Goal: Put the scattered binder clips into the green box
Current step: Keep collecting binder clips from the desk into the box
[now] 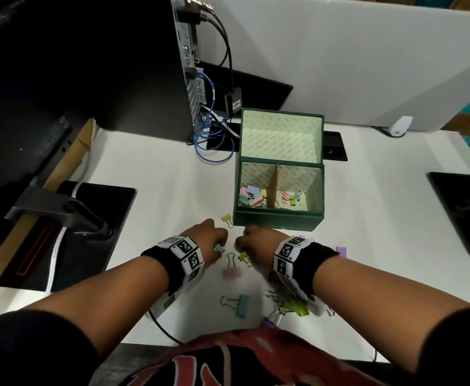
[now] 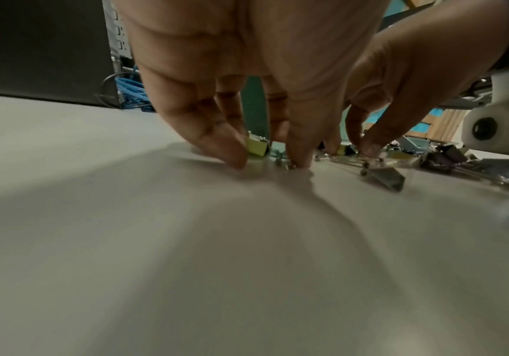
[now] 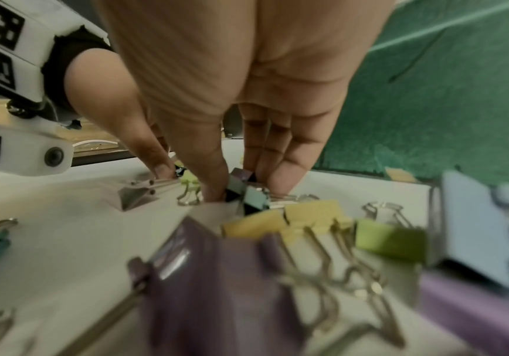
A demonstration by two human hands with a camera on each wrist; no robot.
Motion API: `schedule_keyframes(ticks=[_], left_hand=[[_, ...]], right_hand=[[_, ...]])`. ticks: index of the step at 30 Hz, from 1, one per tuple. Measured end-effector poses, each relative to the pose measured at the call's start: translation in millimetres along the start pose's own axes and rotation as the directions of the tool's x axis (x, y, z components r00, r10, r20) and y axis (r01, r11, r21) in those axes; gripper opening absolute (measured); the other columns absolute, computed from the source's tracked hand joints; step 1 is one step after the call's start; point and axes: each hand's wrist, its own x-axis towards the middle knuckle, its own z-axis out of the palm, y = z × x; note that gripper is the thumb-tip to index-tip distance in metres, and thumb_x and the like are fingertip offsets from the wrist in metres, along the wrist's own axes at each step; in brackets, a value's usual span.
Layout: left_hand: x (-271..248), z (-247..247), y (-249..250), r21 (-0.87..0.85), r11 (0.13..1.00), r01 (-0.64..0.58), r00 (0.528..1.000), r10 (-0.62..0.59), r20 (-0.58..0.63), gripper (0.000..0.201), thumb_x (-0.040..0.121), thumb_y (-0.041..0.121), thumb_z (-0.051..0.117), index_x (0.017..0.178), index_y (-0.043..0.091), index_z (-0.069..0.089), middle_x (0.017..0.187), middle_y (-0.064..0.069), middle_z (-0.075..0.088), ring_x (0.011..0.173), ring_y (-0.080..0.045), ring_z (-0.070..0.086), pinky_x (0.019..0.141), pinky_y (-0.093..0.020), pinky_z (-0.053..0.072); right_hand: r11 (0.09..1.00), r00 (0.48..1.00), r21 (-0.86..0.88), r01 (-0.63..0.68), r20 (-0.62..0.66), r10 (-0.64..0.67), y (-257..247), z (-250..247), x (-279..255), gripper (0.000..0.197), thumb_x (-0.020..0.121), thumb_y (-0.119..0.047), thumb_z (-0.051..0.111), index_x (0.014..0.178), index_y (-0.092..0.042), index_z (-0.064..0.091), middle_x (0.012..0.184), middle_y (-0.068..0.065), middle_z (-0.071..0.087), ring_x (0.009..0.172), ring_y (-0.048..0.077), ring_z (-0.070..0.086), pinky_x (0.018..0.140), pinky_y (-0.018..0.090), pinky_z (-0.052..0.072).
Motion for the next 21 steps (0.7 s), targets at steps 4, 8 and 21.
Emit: schedule_keyframes(ticks=[4, 8, 21], left_hand=[[0, 0, 2, -0.024, 1.000, 0.000, 1.000, 0.000, -0.007, 0.023, 0.078, 0.026, 0.063, 0.098, 0.020, 0.055, 0.100, -0.002, 0.039, 0.087, -0.032, 0.058, 0.074, -0.035, 0.049], [3, 0, 4, -0.056, 0.998, -0.036, 0.999, 0.036, 0.010, 0.021, 0.075, 0.014, 0.063, 0.095, 0.016, 0.055, 0.098, -0.001, 0.035, 0.083, -0.031, 0.055, 0.073, -0.036, 0.050], [-3, -55, 16, -0.386, 0.904, -0.182, 0.977, 0.122, -0.175, 0.016, 0.075, 0.012, 0.069, 0.075, 0.023, 0.058, 0.076, 0.017, 0.047, 0.065, -0.001, 0.044, 0.058, -0.011, 0.034]], right_hand=[[1.000, 1.000, 0.018, -0.010, 0.029, 0.010, 2, 4, 2, 0.026, 0.072, 0.001, 0.054, 0.073, -0.023, 0.043, 0.089, 0.005, 0.045, 0.088, 0.030, 0.054, 0.069, 0.034, 0.049], [0.993, 0.999, 0.111, -0.047, 0.016, 0.046, 11, 1, -3, 0.027, 0.072, 0.003, 0.054, 0.078, -0.023, 0.048, 0.092, 0.002, 0.045, 0.085, 0.025, 0.052, 0.067, 0.027, 0.039], [0.831, 0.865, 0.552, 0.072, -0.449, 0.223, 34, -83, -69, 0.024, 0.081, -0.006, 0.062, 0.073, -0.028, 0.058, 0.090, -0.004, 0.055, 0.085, 0.015, 0.058, 0.079, 0.022, 0.047]])
